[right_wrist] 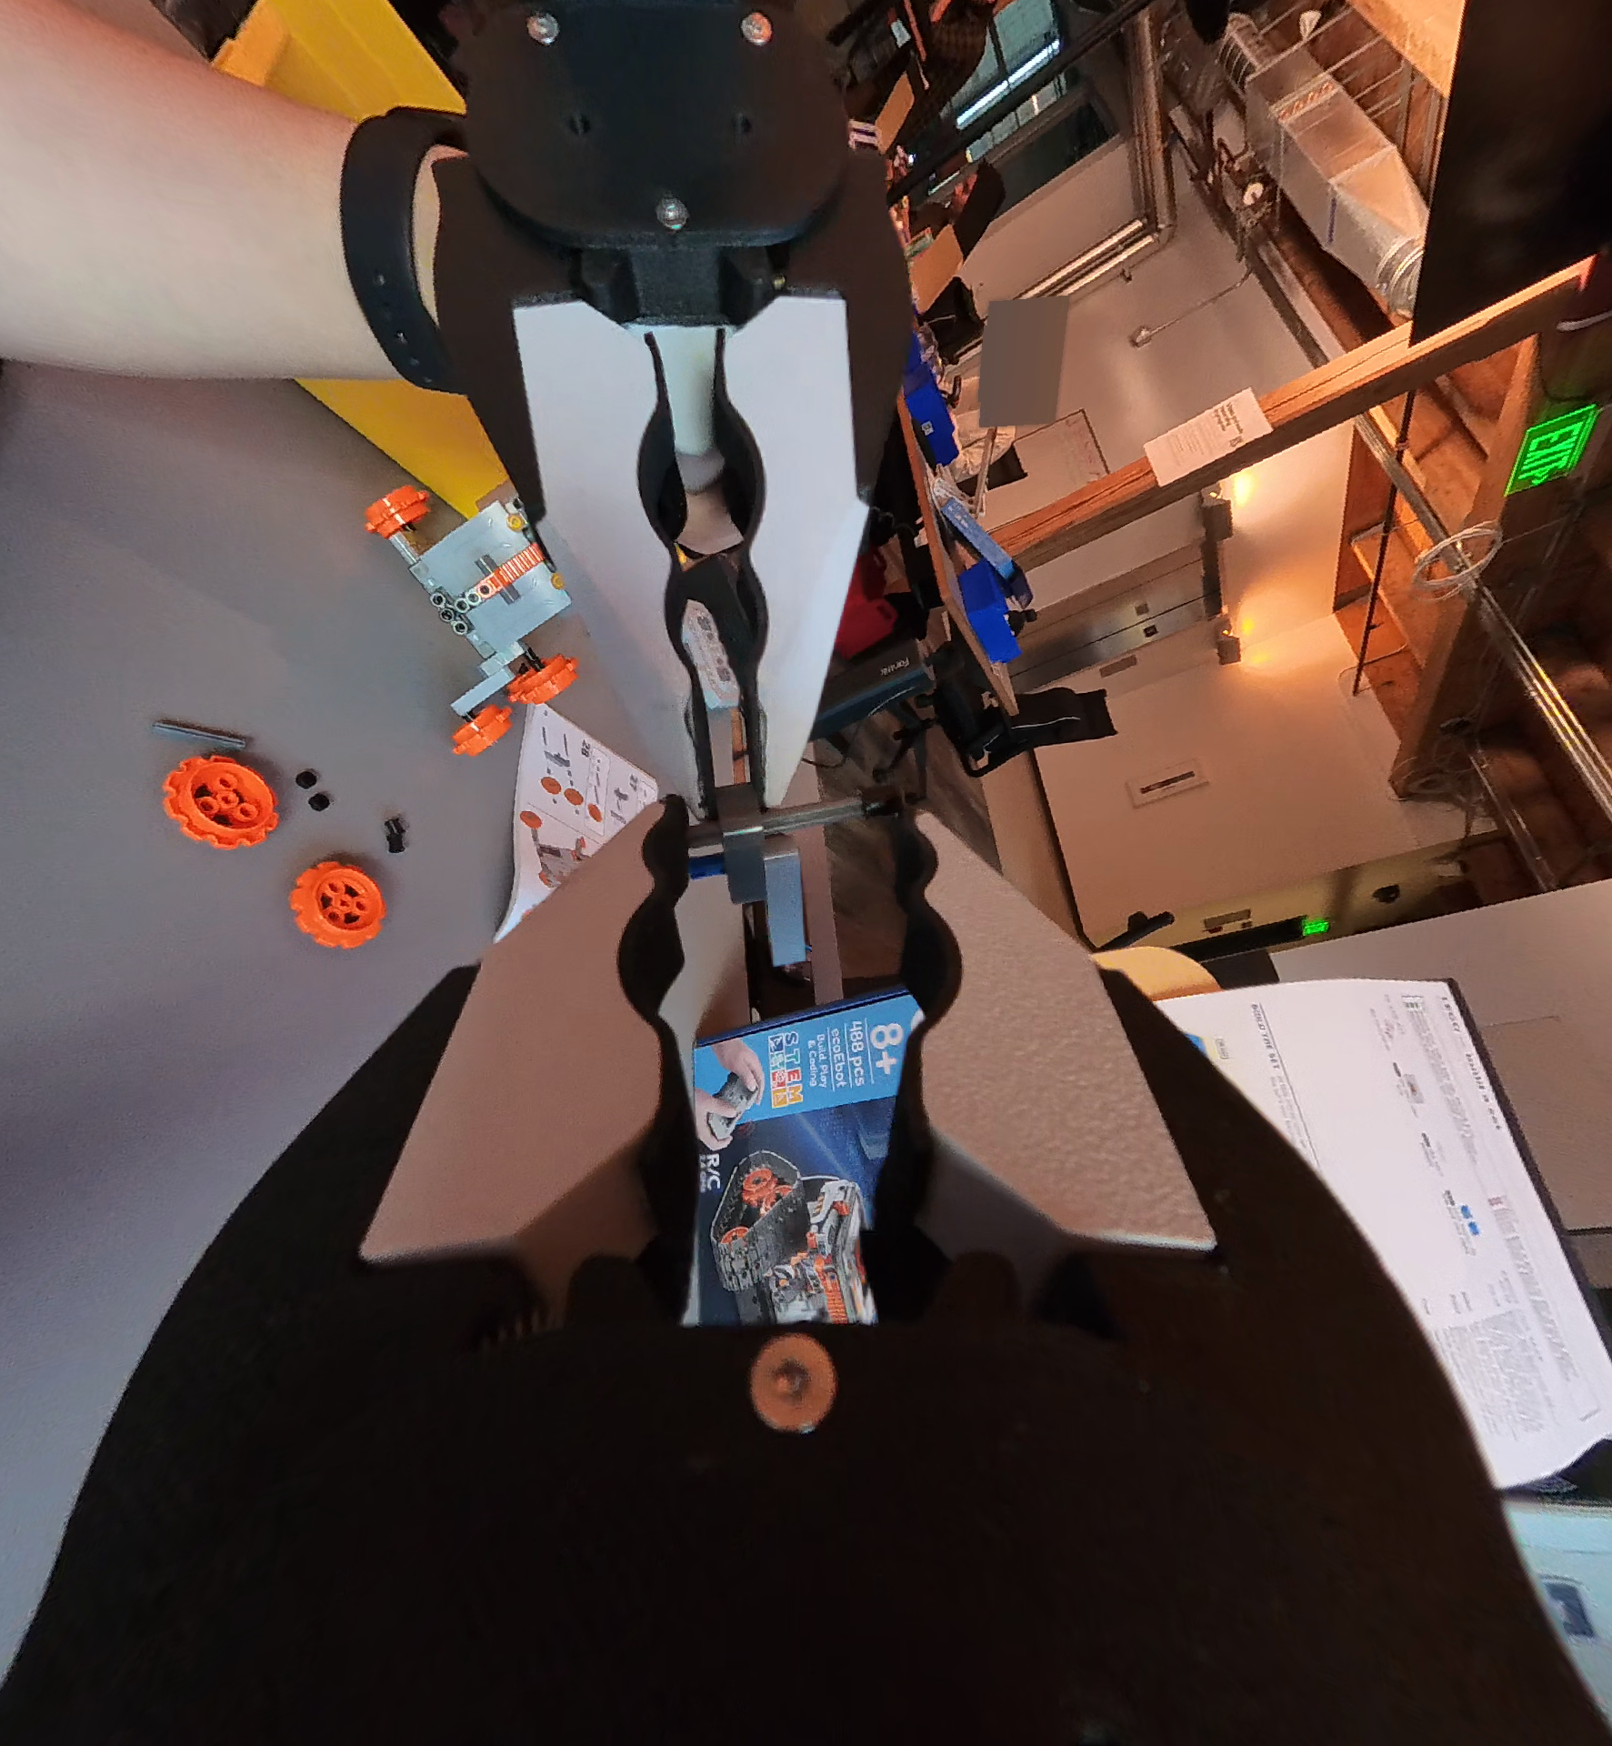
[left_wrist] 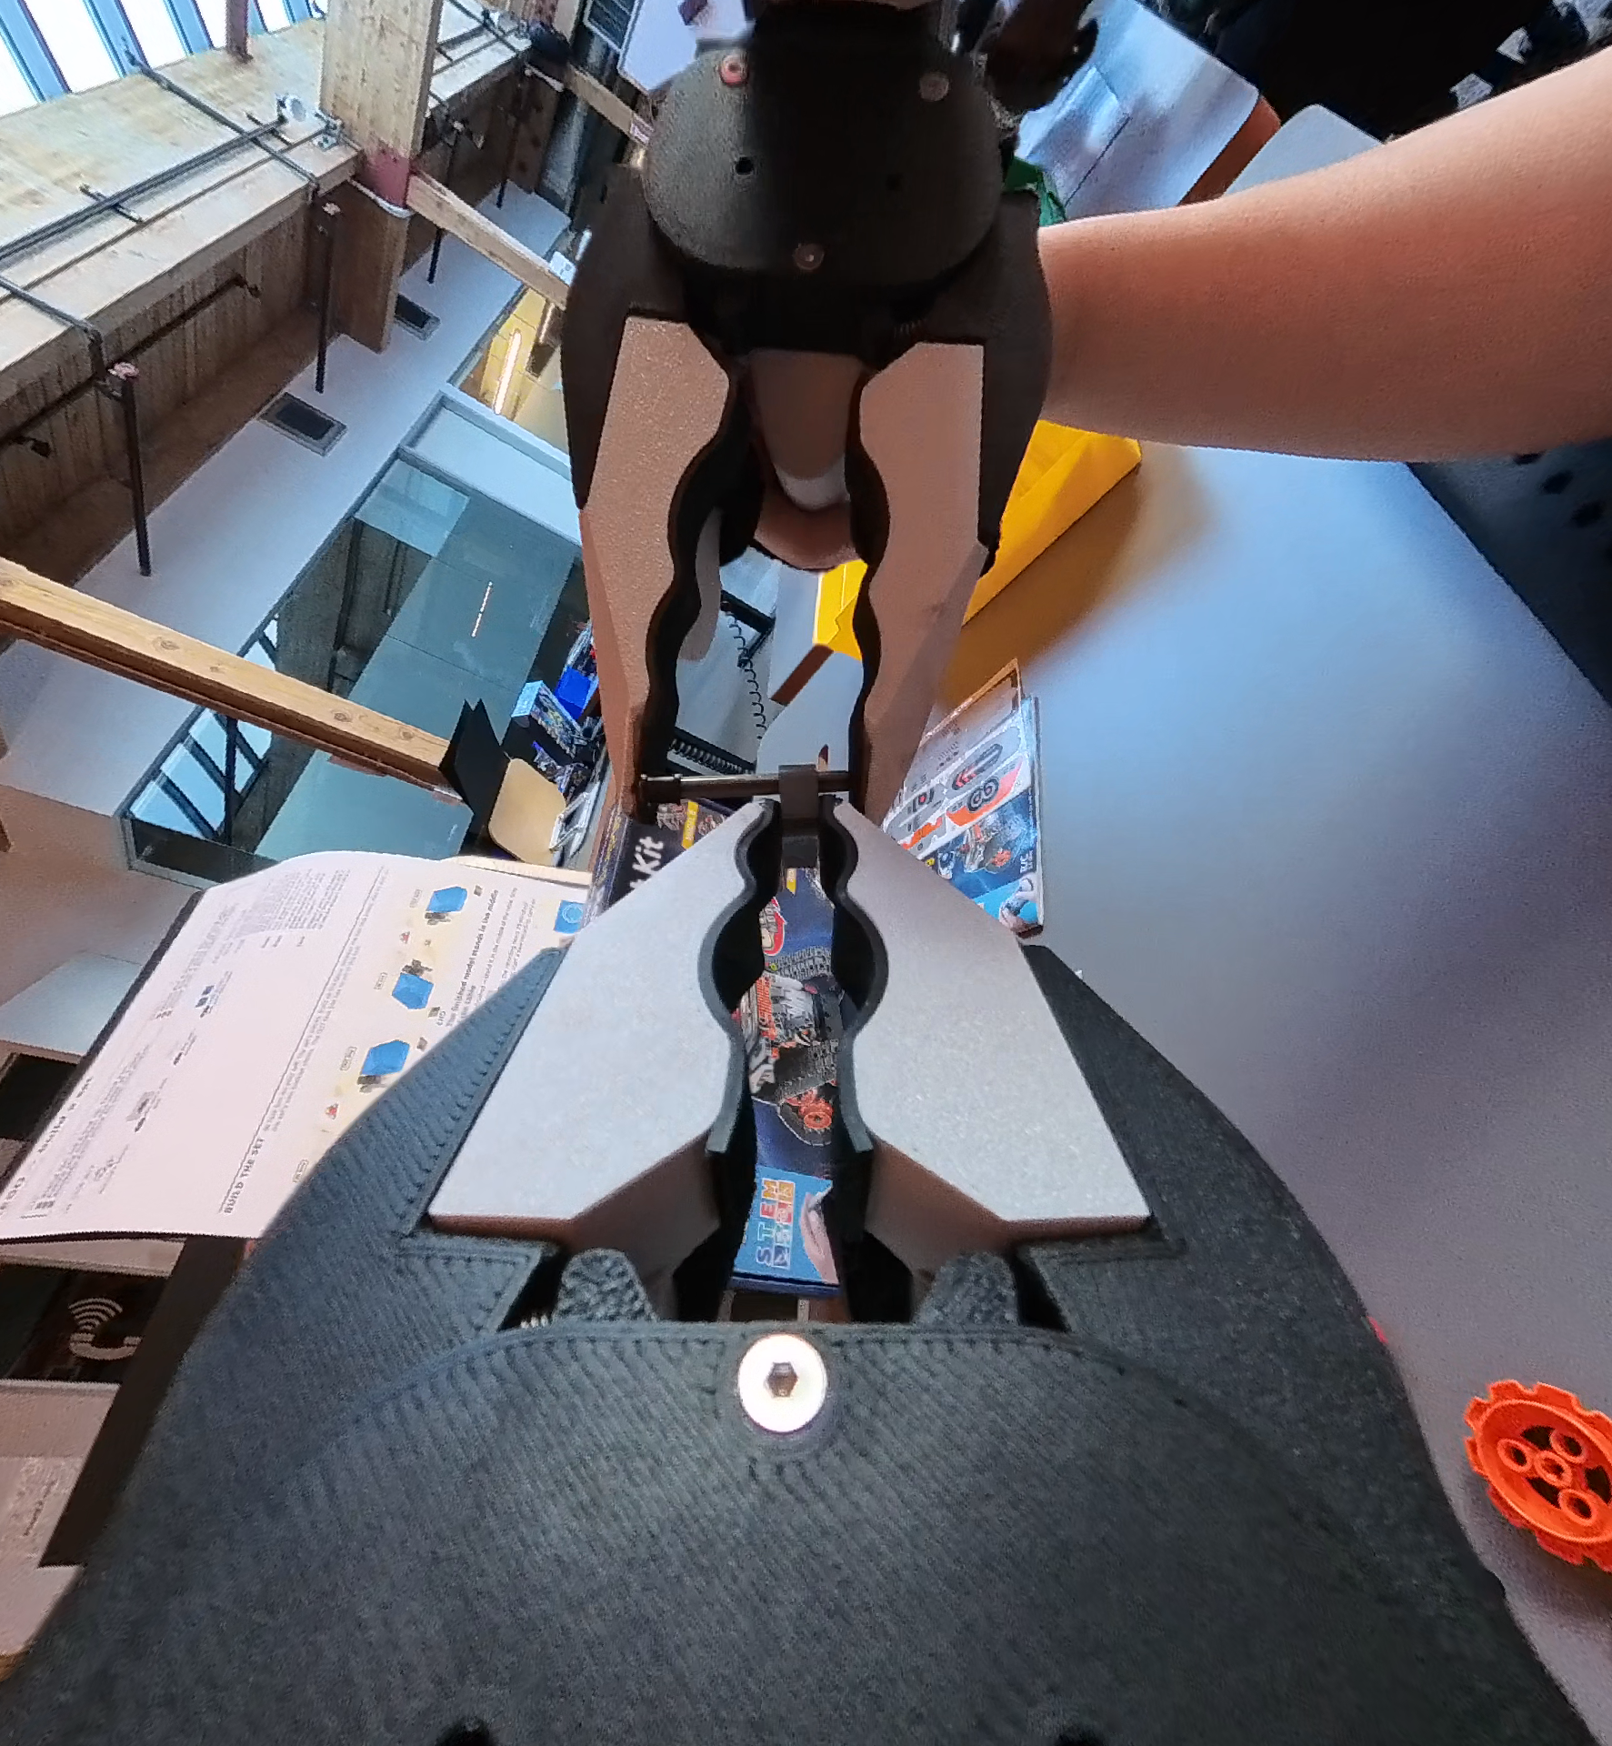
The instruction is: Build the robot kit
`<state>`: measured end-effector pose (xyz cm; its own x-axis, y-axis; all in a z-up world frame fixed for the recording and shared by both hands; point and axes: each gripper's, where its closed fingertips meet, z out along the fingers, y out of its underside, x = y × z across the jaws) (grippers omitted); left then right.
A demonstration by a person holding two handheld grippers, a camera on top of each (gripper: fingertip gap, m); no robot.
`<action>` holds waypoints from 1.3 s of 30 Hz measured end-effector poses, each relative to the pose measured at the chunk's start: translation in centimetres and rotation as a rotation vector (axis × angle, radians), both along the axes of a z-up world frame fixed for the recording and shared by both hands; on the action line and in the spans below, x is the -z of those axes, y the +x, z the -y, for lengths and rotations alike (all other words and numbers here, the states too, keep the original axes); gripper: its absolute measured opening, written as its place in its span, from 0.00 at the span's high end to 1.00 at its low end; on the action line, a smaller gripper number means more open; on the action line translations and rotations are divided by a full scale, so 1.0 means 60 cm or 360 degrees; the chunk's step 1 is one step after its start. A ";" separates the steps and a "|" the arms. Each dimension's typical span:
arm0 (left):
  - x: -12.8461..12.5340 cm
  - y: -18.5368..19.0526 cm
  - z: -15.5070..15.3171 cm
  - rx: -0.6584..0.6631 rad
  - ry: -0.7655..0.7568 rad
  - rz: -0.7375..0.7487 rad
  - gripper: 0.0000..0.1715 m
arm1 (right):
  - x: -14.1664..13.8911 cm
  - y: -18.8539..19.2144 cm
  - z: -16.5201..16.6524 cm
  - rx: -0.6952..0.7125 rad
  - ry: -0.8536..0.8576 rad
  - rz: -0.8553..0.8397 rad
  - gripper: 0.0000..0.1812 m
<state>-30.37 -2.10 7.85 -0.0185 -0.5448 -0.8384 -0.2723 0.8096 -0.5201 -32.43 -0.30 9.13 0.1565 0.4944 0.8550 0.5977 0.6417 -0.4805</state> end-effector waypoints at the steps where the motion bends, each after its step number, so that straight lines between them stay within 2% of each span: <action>1: 0.000 0.000 0.001 -0.0001 0.0004 -0.0001 0.97 | 0.000 0.000 0.001 0.0008 0.0014 0.0010 0.76; 13: -0.001 0.001 -0.003 -0.0011 -0.0035 0.0012 0.97 | 0.000 0.001 -0.003 0.0050 0.0047 0.0029 0.77; 14: -0.004 0.000 -0.005 -0.0016 -0.0038 0.0029 0.97 | 0.001 0.001 -0.002 0.0047 0.0048 0.0034 0.80; 15: -0.013 -0.001 -0.007 -0.0032 -0.0041 0.0084 0.97 | 0.007 0.000 0.002 0.0020 0.0056 0.0072 0.93; 16: -0.015 -0.004 -0.007 -0.0022 -0.0053 0.0088 0.97 | 0.005 -0.003 0.003 0.0002 0.0103 0.0065 0.93; 20: -0.015 -0.014 -0.017 -0.0059 -0.0042 0.0065 0.97 | 0.006 -0.010 -0.009 0.0026 0.0027 0.0026 0.91; 22: -0.014 -0.014 -0.017 -0.0051 -0.0045 0.0065 0.97 | 0.003 -0.011 -0.011 0.0003 0.0082 0.0003 0.90; 25: -0.012 -0.015 -0.016 -0.0046 -0.0066 0.0048 0.97 | -0.018 -0.008 -0.016 0.0050 0.0159 -0.0095 0.73; 26: -0.013 -0.015 -0.015 -0.0043 -0.0069 0.0052 0.97 | -0.022 -0.007 -0.016 0.0055 0.0181 -0.0098 0.72; 29: -0.017 -0.016 -0.013 -0.0034 -0.0066 0.0066 0.97 | -0.021 -0.012 -0.008 0.0018 0.0276 -0.0062 0.77; 39: -0.021 -0.016 -0.008 -0.0027 -0.0042 0.0072 0.97 | -0.023 -0.013 -0.003 0.0010 0.0265 -0.0074 0.78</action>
<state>-31.30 -1.64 9.08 0.0285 -0.5666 -0.8235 -0.2614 0.7909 -0.5532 -33.20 -0.13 10.51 0.2003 0.3455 0.9168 0.5819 0.7109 -0.3950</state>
